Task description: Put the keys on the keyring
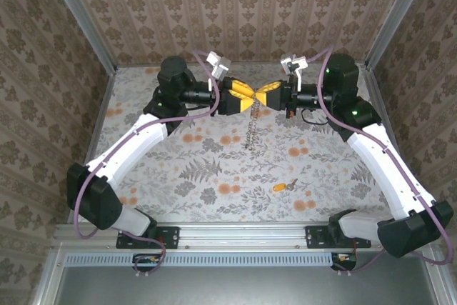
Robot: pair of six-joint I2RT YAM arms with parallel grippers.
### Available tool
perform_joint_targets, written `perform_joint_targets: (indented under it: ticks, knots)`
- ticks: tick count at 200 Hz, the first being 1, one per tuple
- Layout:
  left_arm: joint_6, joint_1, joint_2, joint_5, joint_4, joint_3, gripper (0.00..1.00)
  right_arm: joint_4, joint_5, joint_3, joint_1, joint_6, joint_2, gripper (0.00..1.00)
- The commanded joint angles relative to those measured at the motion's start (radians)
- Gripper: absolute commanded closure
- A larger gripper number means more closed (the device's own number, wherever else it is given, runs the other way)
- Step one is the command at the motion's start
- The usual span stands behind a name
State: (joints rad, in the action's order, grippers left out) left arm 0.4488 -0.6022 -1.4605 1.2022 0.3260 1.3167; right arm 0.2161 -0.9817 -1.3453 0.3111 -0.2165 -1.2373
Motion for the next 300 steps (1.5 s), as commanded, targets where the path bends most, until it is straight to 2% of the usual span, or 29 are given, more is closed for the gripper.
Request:
perform_joint_targets:
  ticks: [1,43,72,95,118,139,159,192,217,250,300]
  knots:
    - [-0.023,-0.010,-0.010,0.028,0.007,0.044,0.64,-0.053,-0.043,0.006,-0.005,-0.020,0.004,1.00]
    - [-0.021,-0.016,-0.026,0.041,0.009,0.065,0.73,-0.065,-0.045,0.008,-0.005,-0.027,-0.004,1.00]
    - [-0.023,-0.019,-0.032,0.049,0.008,0.071,0.84,-0.067,-0.043,0.008,-0.004,-0.029,-0.006,1.00]
    - [-0.023,-0.021,-0.032,0.057,0.006,0.070,1.00,-0.068,-0.037,0.007,-0.005,-0.029,-0.008,1.00]
    - [-0.028,-0.024,-0.029,0.052,0.005,0.067,1.00,-0.069,0.000,0.003,-0.008,-0.040,-0.008,1.00]
    - [-0.028,-0.022,-0.023,0.005,0.014,0.057,1.00,-0.127,0.072,0.028,-0.049,-0.117,0.015,0.67]
    - [0.007,-0.022,-0.017,-0.033,0.069,0.035,1.00,-0.245,0.130,0.094,-0.117,-0.232,0.065,0.58]
    - [0.076,-0.019,-0.011,-0.084,0.181,-0.007,1.00,-0.379,0.188,0.186,-0.187,-0.377,0.130,0.61]
    - [0.128,-0.014,-0.002,-0.135,0.280,-0.049,1.00,-0.497,0.155,0.248,-0.188,-0.477,0.155,0.68]
    - [0.176,-0.013,0.014,-0.205,0.392,-0.100,1.00,-0.719,0.143,0.367,-0.177,-0.616,0.190,0.69]
    - [0.261,-0.013,0.004,-0.225,0.514,-0.128,1.00,-0.737,0.158,0.419,-0.116,-0.627,0.213,0.72]
